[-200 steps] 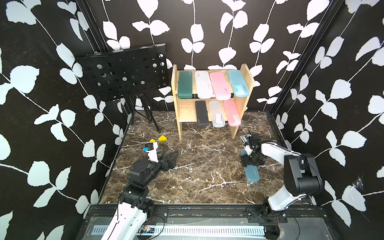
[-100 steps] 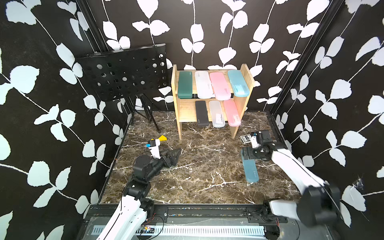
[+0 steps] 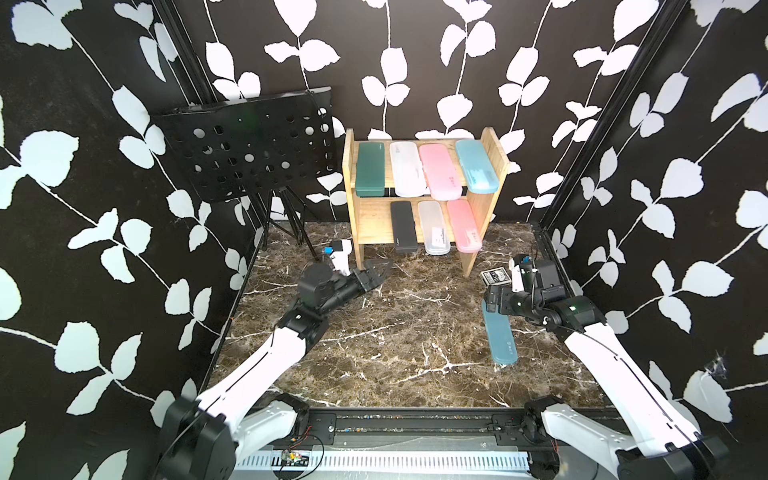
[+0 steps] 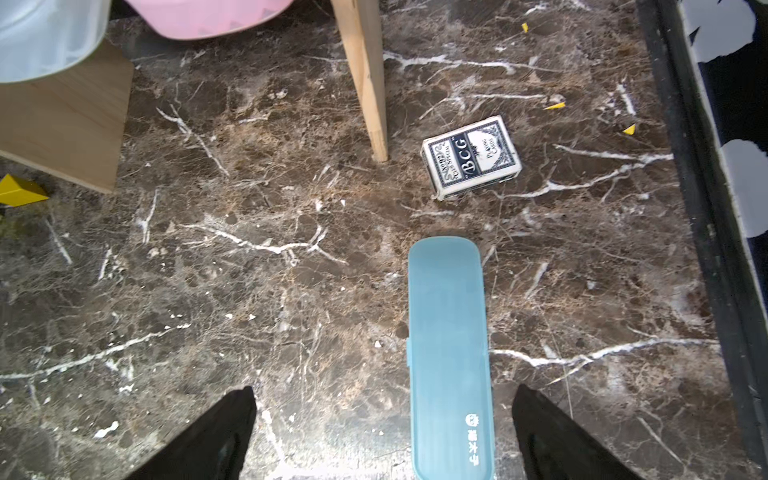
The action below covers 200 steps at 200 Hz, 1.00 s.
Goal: Remove the pencil cases from the shelf
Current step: Place the pencil case at the center of the board, then pick up the pencil case from the shelf.
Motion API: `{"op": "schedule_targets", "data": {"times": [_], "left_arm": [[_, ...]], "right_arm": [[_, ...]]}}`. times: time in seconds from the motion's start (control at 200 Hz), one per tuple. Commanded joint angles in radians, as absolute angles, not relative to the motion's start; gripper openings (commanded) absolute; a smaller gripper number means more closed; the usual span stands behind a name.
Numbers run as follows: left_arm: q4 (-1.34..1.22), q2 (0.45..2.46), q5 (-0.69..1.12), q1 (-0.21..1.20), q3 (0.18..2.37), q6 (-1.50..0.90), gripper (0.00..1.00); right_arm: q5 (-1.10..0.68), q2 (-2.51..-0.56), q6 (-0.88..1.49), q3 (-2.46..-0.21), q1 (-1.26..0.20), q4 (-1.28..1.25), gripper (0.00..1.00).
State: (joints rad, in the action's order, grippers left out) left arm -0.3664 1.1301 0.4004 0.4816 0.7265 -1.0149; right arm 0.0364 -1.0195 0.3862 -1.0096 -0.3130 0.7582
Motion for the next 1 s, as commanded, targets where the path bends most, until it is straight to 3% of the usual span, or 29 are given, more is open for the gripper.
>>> {"op": "schedule_targets", "data": {"times": [0.0,0.56,0.845,0.995], "left_arm": [[-0.454,1.203,0.372,0.492,0.775,-1.058,0.99],[-0.592,1.555,0.364,0.502,0.967,-1.116,0.98],[-0.62,1.642,0.38,0.502,1.025,-1.144,0.84],[-0.639,1.656,0.381,0.502,1.024,-1.156,0.7]], "right_arm": [[0.042,-1.019,0.416,-1.05,-0.331,0.758,0.99],[0.06,-1.081,0.381,-1.158,-0.331,0.776,0.99],[0.057,-1.114,0.366,-1.17,-0.331,0.766,0.99],[0.058,-1.118,0.362,-1.17,-0.331,0.76,0.99]]}}
